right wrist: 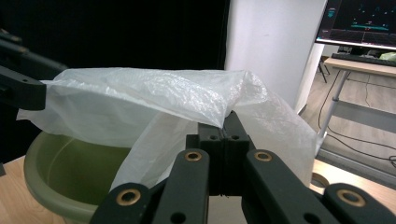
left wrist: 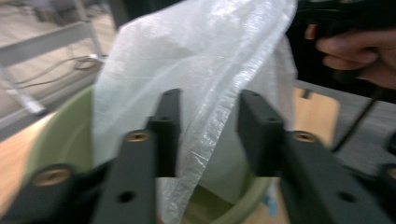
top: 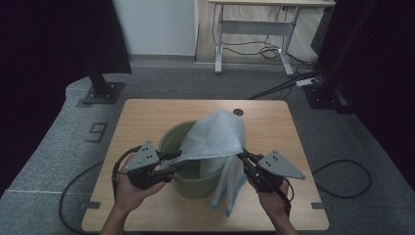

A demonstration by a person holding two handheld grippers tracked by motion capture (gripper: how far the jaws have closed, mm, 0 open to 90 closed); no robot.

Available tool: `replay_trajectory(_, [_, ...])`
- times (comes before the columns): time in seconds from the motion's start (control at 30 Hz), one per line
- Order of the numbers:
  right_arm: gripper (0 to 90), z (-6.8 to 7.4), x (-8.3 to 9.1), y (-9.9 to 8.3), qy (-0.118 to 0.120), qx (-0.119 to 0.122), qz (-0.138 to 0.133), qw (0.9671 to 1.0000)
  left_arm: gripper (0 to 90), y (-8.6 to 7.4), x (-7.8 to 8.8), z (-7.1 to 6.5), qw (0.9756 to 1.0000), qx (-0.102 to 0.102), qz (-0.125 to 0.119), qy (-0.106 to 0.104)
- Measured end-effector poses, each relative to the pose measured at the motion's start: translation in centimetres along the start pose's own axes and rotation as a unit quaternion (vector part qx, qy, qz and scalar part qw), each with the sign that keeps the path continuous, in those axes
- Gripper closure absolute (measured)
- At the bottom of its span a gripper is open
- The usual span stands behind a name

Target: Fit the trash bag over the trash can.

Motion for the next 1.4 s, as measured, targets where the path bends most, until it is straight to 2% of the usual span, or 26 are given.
replay_trajectory(0.1, [88.5, 0.1, 0.4, 0.0, 0.001, 0.003, -0.003, 1.0000, 75.7, -0.1, -0.7, 0.0, 0.9999, -0.006, 0.012, 0.008])
replay_trajectory(0.2, [88.5, 0.2, 0.7, 0.2, 0.000, 0.009, -0.006, 0.9999, 80.1, -0.3, -1.4, 0.3, 0.9996, 0.001, 0.018, 0.020])
replay_trajectory(0.27, [88.5, 0.3, 0.9, 0.5, 0.000, 0.015, -0.010, 0.9998, 80.7, -0.6, -2.1, 0.5, 0.9994, 0.007, 0.021, 0.028])
replay_trajectory(0.4, [88.5, 0.6, 0.8, 1.0, 0.003, 0.020, -0.011, 0.9997, 79.2, -1.6, -3.3, 0.2, 0.9987, 0.007, 0.044, 0.024])
replay_trajectory(0.5, [88.5, 0.7, 0.5, 1.0, 0.005, 0.022, -0.009, 0.9997, 71.2, -2.1, -3.4, 0.3, 0.9983, 0.011, 0.050, 0.027])
replay_trajectory(0.6, [88.5, 0.9, -0.1, 0.4, 0.010, 0.023, 0.003, 0.9997, 45.9, -1.8, -2.8, 0.7, 0.9979, 0.013, 0.024, 0.059])
replay_trajectory(0.67, [88.5, 1.1, -0.6, -0.2, 0.013, 0.021, 0.011, 0.9996, 38.4, -1.4, -2.3, 0.6, 0.9978, 0.010, 0.015, 0.064])
replay_trajectory(0.77, [88.4, 1.3, -1.4, -0.9, 0.018, 0.017, 0.018, 0.9995, 33.8, -1.0, -2.0, 0.3, 0.9982, 0.000, 0.010, 0.059])
replay_trajectory(0.93, [88.4, 2.0, -2.4, -1.6, 0.028, 0.019, 0.028, 0.9990, 33.4, -0.6, -2.4, -0.5, 0.9987, -0.007, 0.014, 0.049])
replay_trajectory(1.0, [88.4, 2.3, -2.6, -1.8, 0.033, 0.020, 0.031, 0.9988, 36.1, -0.7, -2.8, -0.6, 0.9986, -0.007, 0.018, 0.050])
replay_trajectory(1.03, [88.5, 2.4, -2.7, -1.9, 0.035, 0.020, 0.031, 0.9987, 41.2, -0.7, -3.0, -0.7, 0.9985, -0.006, 0.017, 0.051])
replay_trajectory(1.1, [88.4, 2.7, -2.7, -2.3, 0.041, 0.019, 0.032, 0.9985, 56.5, -0.7, -3.3, -0.7, 0.9987, -0.002, 0.007, 0.051])
replay_trajectory(1.2, [88.0, 3.2, -2.5, -2.9, 0.054, 0.019, 0.028, 0.9979, 79.7, -0.9, -3.6, -0.8, 0.9992, 0.008, 0.011, 0.037])
replay_trajectory(1.23, [84.9, 3.4, -2.4, -3.1, 0.062, 0.018, 0.025, 0.9976, 84.4, -0.9, -3.7, -0.8, 0.9992, 0.010, 0.011, 0.038])
replay_trajectory(1.27, [77.5, 3.6, -2.3, -3.2, 0.067, 0.017, 0.020, 0.9974, 87.4, -1.0, -3.8, -0.7, 0.9990, 0.010, 0.011, 0.042])
replay_trajectory(1.33, [55.2, 4.3, -1.8, -3.4, 0.060, 0.012, 0.005, 0.9981, 88.5, -1.0, -3.9, -0.3, 0.9982, 0.012, 0.007, 0.059])
replay_trajectory(1.4, [44.0, 5.3, -1.1, -4.0, 0.050, 0.003, -0.007, 0.9987, 89.3, -1.1, -3.9, 0.0, 0.9976, 0.016, 0.007, 0.068])
Point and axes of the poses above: each handheld gripper's, and its own axes: x roughly backward along the jaws, y roughly out of its top, z roughly to its left, the point moved 9 cm from there along -x, roughly forward along the jaws, and after that the axes turned 13 degrees about y, right-handed, at the moved point
